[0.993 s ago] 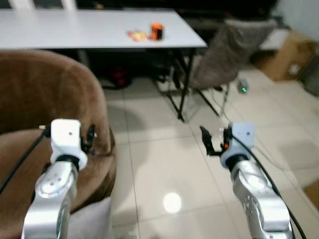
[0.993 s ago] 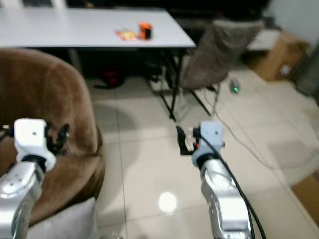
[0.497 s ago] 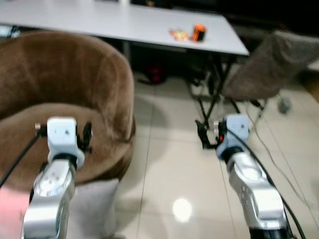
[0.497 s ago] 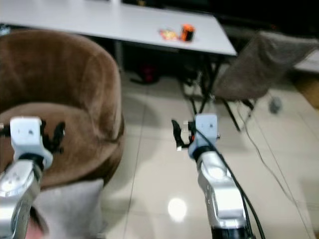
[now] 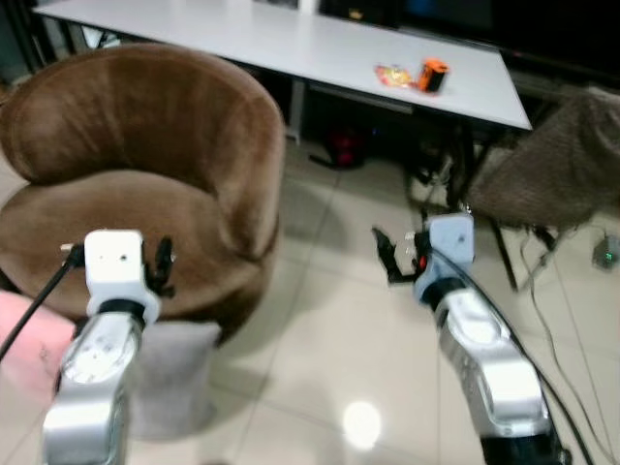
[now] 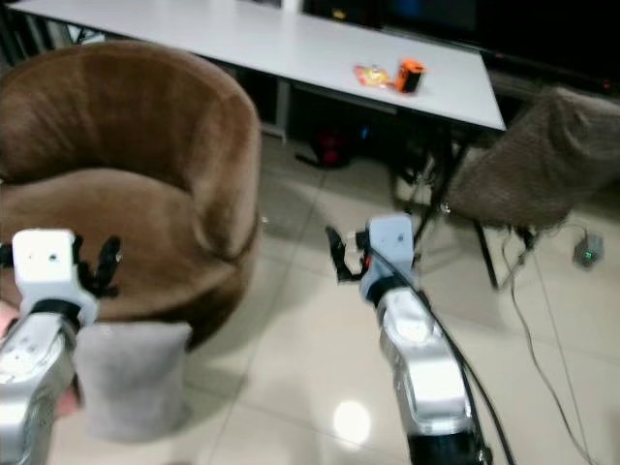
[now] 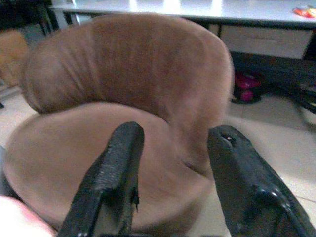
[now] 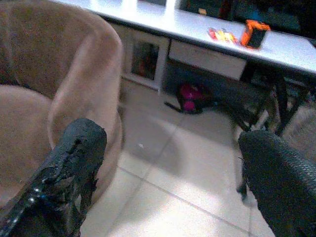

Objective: Move the pillow to the sofa from floor

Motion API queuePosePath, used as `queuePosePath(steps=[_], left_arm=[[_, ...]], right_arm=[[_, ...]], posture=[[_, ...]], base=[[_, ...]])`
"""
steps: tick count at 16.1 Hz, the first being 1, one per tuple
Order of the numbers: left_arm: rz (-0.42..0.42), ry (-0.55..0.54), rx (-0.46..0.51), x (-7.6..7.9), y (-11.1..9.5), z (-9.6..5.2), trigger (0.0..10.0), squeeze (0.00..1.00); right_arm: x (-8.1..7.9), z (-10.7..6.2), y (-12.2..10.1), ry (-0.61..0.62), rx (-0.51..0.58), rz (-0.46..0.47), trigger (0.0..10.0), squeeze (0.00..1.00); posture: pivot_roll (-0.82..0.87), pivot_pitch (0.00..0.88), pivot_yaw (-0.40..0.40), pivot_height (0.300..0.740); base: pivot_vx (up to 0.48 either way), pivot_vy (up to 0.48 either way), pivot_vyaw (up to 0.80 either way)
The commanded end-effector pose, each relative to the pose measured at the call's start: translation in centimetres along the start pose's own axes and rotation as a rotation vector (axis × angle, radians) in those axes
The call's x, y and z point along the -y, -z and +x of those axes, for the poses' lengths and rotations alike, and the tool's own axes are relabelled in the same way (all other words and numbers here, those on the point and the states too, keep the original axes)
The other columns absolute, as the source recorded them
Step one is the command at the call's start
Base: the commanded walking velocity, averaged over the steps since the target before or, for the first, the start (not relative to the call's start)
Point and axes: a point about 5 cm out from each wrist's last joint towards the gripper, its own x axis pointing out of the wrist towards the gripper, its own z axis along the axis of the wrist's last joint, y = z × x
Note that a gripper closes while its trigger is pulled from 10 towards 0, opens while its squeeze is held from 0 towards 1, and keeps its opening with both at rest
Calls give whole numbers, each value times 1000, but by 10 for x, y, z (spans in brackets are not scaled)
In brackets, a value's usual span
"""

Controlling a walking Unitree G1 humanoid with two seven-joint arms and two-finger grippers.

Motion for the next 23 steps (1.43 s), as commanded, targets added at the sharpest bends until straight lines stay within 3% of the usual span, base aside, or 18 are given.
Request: queuePosePath(steps=[1, 9, 13, 20, 23], left_arm=[[18, -4, 12, 1, -3, -1, 10000, 0], [58, -9, 17, -3, -2, -6, 10000, 0], [59, -18, 18, -5, -1, -7, 10000, 0], [26, -10, 37, -5, -3, -6, 10000, 0], [27, -9, 41, -4, -4, -5, 10000, 0]], right_arm=[[1, 1, -2, -29, 31, 28, 10000, 0], [0, -1, 5, -52, 6, 25, 10000, 0], [-10, 0, 4, -142, 17, 3, 10000, 0], [-8, 3, 5, -103, 12, 72, 10000, 0], [-6, 4, 4, -98, 11, 32, 10000, 0]], posture=[[31, 0, -89, 740], [44, 0, -87, 740], [51, 0, -94, 740], [52, 0, -95, 740], [51, 0, -93, 740]], base=[[0, 420, 0], [0, 467, 0], [0, 406, 200], [0, 0, 114], [265, 0, 0]])
